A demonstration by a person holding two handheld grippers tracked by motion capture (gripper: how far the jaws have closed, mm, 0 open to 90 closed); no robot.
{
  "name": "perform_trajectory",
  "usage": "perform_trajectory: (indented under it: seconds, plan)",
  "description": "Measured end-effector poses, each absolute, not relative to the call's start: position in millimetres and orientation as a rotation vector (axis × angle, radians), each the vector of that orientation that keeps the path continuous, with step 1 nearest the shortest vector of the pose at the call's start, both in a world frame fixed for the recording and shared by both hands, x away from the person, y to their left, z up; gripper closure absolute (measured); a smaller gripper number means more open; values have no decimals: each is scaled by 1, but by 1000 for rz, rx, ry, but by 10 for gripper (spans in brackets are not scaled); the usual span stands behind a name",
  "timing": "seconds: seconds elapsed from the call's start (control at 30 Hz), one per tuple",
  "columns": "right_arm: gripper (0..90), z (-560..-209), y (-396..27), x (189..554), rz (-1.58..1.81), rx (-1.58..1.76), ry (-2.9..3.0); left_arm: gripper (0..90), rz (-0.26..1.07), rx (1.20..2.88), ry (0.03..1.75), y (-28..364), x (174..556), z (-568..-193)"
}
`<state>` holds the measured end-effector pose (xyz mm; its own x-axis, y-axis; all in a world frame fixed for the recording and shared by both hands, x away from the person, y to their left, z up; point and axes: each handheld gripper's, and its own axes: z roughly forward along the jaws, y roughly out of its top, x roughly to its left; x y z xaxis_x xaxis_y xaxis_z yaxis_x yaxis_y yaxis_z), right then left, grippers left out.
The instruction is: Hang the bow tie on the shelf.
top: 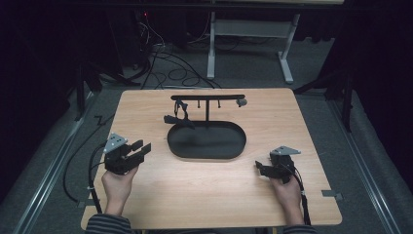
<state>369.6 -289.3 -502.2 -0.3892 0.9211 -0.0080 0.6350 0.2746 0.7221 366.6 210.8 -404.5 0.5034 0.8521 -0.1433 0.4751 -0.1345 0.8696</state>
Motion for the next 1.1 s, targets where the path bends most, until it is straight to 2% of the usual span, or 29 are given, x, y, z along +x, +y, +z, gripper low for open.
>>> perform_trajectory:
  seconds: [1.1]
  plan:
    - [314,-502,-289,370,899,1402,2122,597,395,1786,1192,212,361,-443]
